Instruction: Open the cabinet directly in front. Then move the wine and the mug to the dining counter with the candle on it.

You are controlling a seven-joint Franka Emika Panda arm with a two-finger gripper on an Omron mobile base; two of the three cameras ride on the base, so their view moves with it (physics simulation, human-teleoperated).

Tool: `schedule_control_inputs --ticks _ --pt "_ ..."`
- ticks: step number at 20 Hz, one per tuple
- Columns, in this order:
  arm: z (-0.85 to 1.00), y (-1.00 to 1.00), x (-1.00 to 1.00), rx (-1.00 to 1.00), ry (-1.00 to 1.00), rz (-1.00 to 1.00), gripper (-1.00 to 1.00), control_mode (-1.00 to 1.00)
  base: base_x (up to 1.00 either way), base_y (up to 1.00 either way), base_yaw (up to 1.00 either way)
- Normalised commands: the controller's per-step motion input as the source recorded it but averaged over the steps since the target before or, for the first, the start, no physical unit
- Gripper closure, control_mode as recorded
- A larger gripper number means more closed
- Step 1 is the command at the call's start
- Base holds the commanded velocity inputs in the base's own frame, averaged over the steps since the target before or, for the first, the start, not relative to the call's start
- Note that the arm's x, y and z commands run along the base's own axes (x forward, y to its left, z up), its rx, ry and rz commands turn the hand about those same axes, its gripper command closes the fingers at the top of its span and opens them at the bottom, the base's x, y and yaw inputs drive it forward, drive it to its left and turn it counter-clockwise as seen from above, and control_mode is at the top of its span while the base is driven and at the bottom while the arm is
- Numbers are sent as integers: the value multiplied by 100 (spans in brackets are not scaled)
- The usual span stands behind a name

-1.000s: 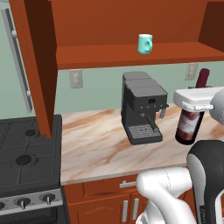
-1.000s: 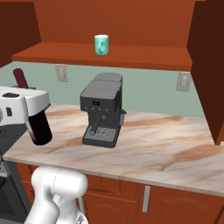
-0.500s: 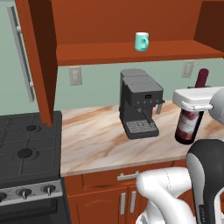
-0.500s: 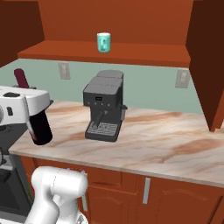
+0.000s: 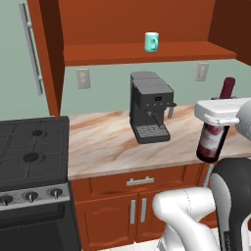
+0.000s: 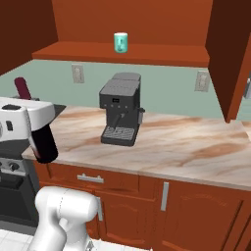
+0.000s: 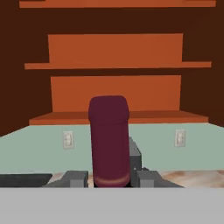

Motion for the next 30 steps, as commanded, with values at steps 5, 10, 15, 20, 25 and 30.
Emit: schedule_control_inputs --ticks 5,10,15,20,25,30 --pt "0 0 0 0 0 0 100 100 -23 -15 0" --pt "0 0 0 0 0 0 100 100 -15 -12 3" --pt "0 0 0 0 0 0 100 100 -13 -16 22" --pt "0 0 0 0 0 0 100 100 -11 -25 37" --pt "0 0 0 0 0 0 100 100 -9 -41 43" --pt "0 0 0 0 0 0 100 100 -24 -52 47"
